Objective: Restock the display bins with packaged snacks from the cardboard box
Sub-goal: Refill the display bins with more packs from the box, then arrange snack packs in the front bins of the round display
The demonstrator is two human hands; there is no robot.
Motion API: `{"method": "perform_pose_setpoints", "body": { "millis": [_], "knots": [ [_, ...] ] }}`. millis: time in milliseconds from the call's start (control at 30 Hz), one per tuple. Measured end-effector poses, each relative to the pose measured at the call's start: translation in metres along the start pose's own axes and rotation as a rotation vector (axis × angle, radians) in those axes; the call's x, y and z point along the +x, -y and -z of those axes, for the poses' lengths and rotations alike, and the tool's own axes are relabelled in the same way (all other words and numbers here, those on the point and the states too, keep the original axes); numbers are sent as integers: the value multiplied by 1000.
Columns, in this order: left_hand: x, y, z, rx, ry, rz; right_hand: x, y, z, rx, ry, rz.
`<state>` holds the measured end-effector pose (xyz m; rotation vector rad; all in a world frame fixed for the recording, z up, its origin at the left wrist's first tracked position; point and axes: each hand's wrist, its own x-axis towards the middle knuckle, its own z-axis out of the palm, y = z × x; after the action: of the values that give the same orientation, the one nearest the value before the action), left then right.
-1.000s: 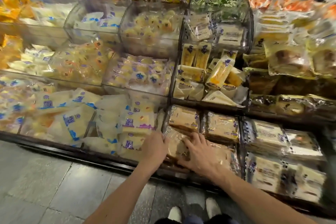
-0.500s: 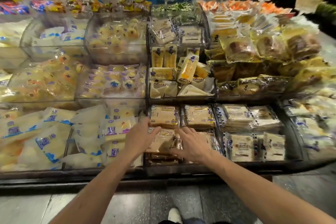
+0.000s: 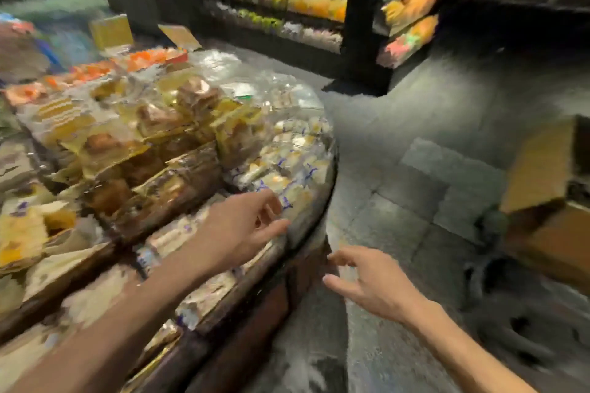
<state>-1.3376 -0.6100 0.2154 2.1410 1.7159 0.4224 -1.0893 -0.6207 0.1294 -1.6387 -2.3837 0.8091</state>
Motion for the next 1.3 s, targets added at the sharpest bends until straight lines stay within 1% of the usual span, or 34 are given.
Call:
{"method": "perform_pose_setpoints", "body": {
  "millis": [100,233,300,467,600,767,833,967,1067,1200,1300],
  "knots": [
    [74,-90,-61,-21,104,-184,-40,-89,40,83,-148,-215],
    [148,-206,-156,-130,208,-320,-86,-195,86,85,-248,-404],
    [178,-258,-201,-150,274,-357,-107,-244,102,101,-274,-505],
    [249,-366,-295,-169,442,-390,-137,-355,145,169,-353,-736],
    [305,-426,-353,-194,520,-382,-135,-428,174,237,-428,-895],
    [405,-495,-445,-218,616,-404,-114,-532,208,253,-502,-1040],
    [445,-517,-481,-248,642,-385,-104,-568,223,255,-491,-1081],
    [508,-558,-545,-241,716,-333,-94,-637,250,243,-406,-1150],
    [543,-572,-583,-210,784,-267,-87,-685,268,276,-368,-1190],
    [578,-577,-637,-103,943,-168,-73,-759,279,298,-216,-1184],
    [588,-576,-675,19,1042,-169,-65,-813,275,304,-37,-1174]
  ]
}}
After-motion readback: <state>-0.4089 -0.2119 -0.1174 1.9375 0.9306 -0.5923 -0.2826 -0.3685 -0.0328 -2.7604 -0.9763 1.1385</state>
